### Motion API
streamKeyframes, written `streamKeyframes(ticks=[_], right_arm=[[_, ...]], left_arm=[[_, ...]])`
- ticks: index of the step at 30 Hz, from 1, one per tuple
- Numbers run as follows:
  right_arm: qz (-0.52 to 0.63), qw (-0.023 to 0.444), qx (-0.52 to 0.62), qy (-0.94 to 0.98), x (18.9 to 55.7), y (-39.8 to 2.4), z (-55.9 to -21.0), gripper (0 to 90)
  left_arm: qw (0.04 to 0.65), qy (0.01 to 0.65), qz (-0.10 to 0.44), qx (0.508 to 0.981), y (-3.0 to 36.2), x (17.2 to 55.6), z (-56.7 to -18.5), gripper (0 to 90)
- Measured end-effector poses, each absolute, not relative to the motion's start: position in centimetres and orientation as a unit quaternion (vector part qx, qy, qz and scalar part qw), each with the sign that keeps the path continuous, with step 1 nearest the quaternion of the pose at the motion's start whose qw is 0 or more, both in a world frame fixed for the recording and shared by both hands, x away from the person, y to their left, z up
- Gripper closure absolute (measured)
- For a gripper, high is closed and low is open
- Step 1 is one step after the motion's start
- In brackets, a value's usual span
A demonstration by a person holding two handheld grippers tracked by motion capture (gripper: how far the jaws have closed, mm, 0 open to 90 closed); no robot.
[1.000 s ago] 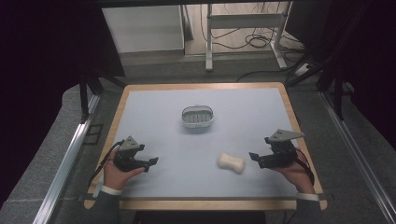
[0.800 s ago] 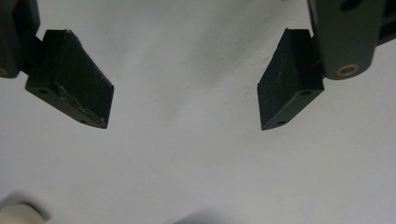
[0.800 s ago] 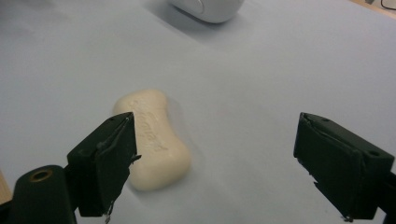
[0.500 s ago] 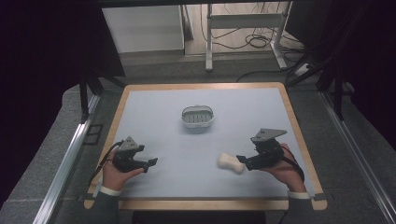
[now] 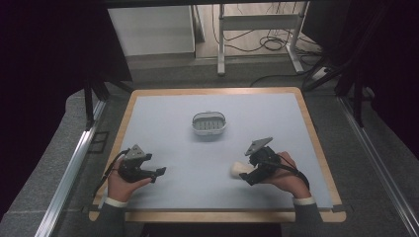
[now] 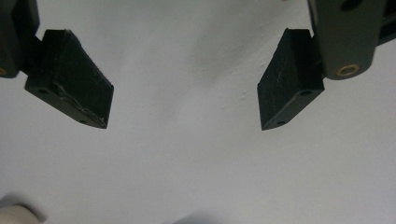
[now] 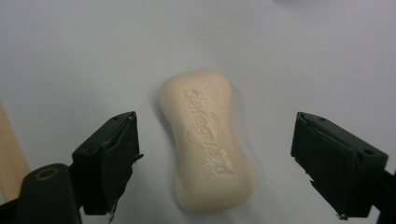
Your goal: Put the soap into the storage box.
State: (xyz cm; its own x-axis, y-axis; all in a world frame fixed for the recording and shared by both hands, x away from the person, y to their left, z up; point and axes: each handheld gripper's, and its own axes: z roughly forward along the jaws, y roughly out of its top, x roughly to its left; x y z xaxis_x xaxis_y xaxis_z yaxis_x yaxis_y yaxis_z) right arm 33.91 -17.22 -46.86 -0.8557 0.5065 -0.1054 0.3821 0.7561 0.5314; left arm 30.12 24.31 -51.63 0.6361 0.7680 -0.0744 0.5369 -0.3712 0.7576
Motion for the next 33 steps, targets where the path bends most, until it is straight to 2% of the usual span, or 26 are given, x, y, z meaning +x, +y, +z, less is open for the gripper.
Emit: streamKeyframes(ticks=[11,20,28,31,33], right_arm=[[0.161,0.095,0.237,0.953,35.0,-14.9,-49.0,22.3],[0.147,0.082,0.243,0.955,35.7,-14.9,-49.7,30.5],[0.128,0.075,0.235,0.961,36.0,-14.5,-49.8,41.9],[0.119,0.059,0.236,0.963,36.2,-14.3,-49.7,48.1],[0.106,0.051,0.24,0.964,36.4,-13.9,-49.7,48.8]], left_arm=[[0.404,0.389,0.147,0.815,24.2,31.0,-51.3,18.8],[0.401,0.389,0.148,0.816,24.2,31.0,-51.3,18.8],[0.401,0.391,0.148,0.815,24.4,30.9,-51.4,18.7],[0.402,0.392,0.148,0.814,24.4,30.8,-51.3,18.6],[0.402,0.393,0.147,0.814,24.4,30.7,-51.3,18.5]])
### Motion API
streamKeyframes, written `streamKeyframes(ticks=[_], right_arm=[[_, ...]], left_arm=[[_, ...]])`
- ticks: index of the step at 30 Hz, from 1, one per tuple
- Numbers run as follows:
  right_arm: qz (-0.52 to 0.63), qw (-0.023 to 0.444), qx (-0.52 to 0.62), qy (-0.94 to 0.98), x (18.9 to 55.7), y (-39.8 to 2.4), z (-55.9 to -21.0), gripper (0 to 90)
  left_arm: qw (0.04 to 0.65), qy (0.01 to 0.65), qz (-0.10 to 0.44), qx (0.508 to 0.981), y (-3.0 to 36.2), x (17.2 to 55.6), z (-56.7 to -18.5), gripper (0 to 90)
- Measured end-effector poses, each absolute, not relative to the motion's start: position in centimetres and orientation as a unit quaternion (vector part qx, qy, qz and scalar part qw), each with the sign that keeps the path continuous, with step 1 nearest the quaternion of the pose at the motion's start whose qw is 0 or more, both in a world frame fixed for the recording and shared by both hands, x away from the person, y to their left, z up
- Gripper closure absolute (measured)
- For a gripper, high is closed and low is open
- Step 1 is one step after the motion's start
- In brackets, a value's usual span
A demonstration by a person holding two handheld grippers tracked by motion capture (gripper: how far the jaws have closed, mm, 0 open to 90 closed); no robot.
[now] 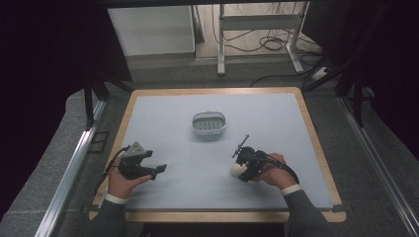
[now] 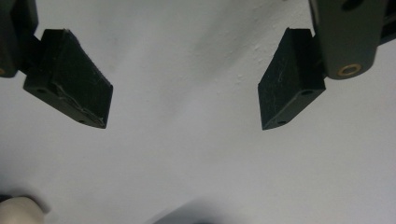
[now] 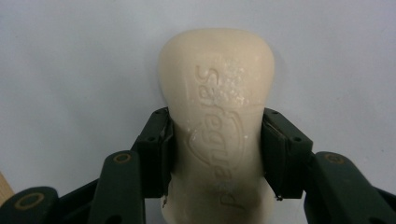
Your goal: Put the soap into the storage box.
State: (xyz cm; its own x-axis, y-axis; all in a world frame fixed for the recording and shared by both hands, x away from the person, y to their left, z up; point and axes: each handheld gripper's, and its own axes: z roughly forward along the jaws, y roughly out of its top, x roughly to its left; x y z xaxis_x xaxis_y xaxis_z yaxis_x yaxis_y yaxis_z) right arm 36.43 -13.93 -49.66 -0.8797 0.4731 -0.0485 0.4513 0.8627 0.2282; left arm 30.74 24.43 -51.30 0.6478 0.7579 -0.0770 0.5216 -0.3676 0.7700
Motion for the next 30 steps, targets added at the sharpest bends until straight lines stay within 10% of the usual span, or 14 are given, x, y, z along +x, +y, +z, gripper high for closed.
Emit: streamKeyframes(ticks=[30], right_arm=[[0.134,0.061,0.247,0.958,37.7,-15.0,-47.0,49.4]], left_arm=[[0.398,0.393,0.148,0.815,24.4,30.8,-51.6,18.6]])
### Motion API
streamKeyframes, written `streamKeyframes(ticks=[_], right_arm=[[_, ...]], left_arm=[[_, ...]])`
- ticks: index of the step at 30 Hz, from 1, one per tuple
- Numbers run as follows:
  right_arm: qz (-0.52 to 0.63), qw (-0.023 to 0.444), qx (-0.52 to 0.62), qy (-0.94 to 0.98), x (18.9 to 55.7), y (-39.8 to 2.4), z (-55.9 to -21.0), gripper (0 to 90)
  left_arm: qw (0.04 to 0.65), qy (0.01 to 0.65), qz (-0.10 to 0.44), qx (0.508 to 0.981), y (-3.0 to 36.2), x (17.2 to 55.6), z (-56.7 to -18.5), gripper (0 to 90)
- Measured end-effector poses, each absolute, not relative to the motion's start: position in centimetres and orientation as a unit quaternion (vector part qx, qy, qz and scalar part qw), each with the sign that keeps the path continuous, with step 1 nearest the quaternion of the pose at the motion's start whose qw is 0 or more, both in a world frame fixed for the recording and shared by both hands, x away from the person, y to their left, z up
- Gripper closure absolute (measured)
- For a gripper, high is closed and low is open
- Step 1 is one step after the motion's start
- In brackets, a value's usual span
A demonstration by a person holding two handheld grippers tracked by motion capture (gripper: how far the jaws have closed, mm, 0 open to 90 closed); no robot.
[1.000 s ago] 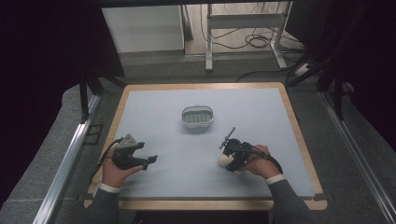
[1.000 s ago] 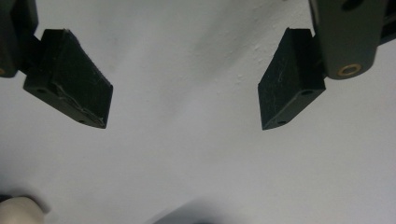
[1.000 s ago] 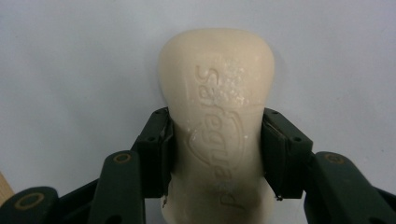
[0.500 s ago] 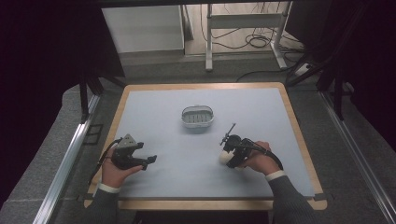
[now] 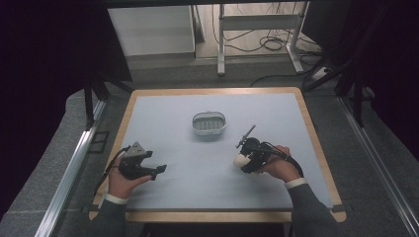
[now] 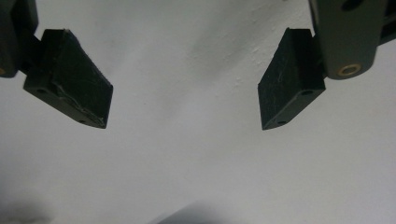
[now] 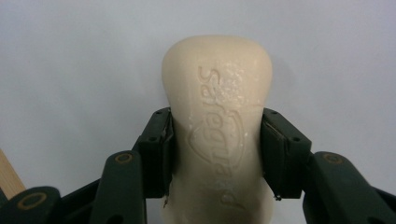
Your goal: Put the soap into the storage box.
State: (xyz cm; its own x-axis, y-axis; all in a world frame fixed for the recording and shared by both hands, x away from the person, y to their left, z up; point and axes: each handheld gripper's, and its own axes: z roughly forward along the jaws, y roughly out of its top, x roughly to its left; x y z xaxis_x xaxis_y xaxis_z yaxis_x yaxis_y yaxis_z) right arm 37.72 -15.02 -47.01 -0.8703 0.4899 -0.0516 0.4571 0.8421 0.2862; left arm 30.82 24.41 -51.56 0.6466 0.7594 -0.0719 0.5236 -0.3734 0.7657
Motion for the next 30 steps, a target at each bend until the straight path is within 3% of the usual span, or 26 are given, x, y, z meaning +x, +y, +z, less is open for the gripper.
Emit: streamKeyframes(ticks=[30], right_arm=[[0.183,0.069,0.25,0.948,42.3,-14.0,-42.8,49.3]], left_arm=[[0.393,0.394,0.143,0.818,24.5,31.0,-52.0,18.6]])
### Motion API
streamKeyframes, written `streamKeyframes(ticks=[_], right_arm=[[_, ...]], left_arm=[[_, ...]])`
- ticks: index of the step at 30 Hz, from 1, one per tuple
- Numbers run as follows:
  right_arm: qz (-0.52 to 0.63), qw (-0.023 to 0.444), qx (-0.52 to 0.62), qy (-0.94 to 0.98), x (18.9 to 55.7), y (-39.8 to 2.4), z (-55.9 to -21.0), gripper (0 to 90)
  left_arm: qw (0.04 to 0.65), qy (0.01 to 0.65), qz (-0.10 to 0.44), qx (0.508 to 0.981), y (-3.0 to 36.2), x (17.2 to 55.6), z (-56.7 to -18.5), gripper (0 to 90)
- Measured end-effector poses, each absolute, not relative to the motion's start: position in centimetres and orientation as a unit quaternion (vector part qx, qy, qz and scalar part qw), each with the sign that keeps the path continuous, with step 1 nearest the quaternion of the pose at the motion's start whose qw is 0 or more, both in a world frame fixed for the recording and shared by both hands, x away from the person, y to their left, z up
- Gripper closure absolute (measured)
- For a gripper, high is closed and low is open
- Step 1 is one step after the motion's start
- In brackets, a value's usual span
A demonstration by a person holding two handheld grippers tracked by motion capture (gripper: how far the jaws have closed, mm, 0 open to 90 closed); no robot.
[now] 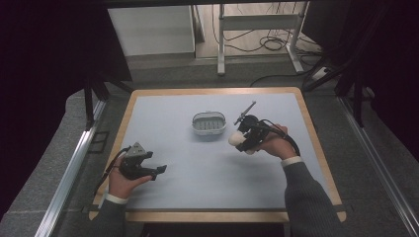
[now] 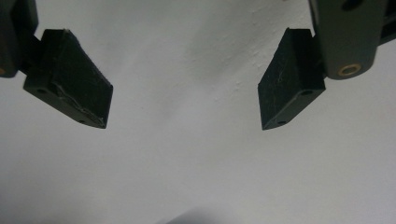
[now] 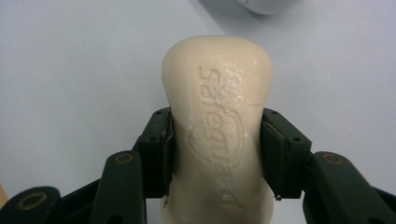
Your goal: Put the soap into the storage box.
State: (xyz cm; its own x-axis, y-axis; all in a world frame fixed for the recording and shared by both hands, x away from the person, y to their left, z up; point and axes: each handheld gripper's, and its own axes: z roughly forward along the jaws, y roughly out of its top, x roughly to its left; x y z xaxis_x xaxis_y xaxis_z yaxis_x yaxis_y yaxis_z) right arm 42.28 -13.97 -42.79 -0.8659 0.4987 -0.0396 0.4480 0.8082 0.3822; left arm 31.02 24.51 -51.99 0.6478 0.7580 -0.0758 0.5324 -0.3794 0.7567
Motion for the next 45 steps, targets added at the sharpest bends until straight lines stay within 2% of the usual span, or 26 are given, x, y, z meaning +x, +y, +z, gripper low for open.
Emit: streamKeyframes(ticks=[23,45], right_arm=[[0.184,0.076,0.249,0.948,47.4,-11.8,-41.8,49.3],[0.177,0.064,0.213,0.959,50.3,-9.6,-42.2,49.3]], left_arm=[[0.394,0.396,0.14,0.817,24.8,31.0,-52.1,18.5],[0.395,0.395,0.14,0.817,24.8,31.0,-52.1,18.6]])
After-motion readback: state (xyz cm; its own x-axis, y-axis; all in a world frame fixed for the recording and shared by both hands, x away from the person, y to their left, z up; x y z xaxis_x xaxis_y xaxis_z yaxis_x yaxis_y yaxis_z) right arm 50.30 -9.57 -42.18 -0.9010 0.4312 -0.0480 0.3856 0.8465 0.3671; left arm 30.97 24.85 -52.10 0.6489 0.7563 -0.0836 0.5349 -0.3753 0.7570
